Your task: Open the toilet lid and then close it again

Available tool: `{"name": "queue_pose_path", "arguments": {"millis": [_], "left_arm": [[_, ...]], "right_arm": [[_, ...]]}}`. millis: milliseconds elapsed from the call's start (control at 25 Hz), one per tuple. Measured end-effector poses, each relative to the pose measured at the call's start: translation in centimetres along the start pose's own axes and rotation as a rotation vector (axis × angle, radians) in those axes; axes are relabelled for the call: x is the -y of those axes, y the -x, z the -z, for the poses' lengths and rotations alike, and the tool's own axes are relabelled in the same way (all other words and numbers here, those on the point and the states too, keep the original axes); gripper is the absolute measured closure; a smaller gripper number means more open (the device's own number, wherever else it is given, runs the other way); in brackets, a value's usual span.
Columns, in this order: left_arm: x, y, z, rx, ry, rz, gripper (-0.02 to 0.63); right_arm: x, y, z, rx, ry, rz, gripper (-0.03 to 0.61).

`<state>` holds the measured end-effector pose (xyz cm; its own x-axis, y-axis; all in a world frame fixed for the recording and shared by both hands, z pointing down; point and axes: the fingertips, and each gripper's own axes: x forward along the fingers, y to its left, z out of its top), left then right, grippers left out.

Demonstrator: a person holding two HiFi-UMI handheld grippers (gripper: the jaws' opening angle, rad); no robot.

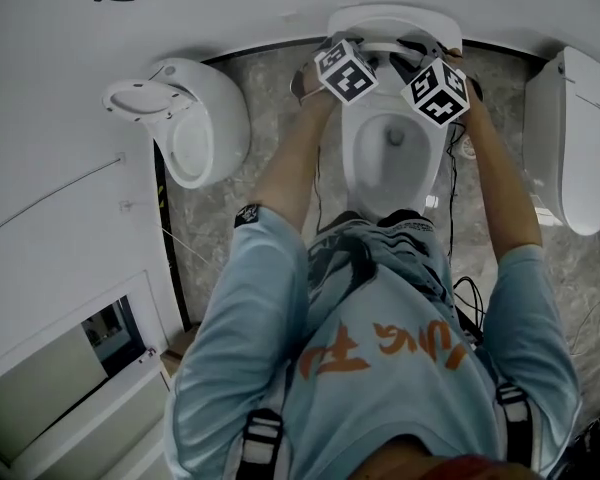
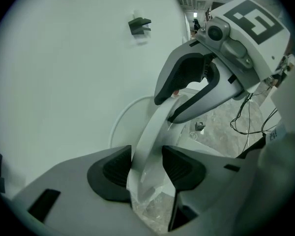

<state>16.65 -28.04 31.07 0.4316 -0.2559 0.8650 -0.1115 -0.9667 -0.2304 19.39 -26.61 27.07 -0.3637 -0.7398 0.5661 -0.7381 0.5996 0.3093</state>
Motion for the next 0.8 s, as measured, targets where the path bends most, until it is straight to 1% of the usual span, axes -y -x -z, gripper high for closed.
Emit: {"name": "queue_pose_path", "arguments": {"millis": [160,320,440,560,720,800], "left_arm": [[3.1,1.5,0.9,0.02,-0.007,0.003,0.411],[5.5,3.7,3.2,0.035,-0.01,0.018,0.419],[8.2,4.9,4.7,0.047,-0.019,0.025,0.425],[10.2,5.9,6.2,0.061,-0.029,0.026,0.426],[13.9,6.8,8.4,0.083,-0.031,0.071,0.437],[15.7,7.2,9.8,0.083,-0.057,0.095,0.439]], "right_arm": [[-2.9,2.4,0.3,-0.002,-0.033,0.005,0.439],[-6.7,3.8,-0.6,-0.01,-0.03,-0.014,0.446],[-9.8,5.3,-0.3,-0.026,0.0,-0.014,0.446],[-12.7,6.3,-0.1,-0.052,0.051,-0.011,0.448],[-17.1,7.6,0.8,-0.099,0.09,-0.049,0.445],[-19.4,8.1,1.3,-0.119,0.102,-0.071,0.439]]}}
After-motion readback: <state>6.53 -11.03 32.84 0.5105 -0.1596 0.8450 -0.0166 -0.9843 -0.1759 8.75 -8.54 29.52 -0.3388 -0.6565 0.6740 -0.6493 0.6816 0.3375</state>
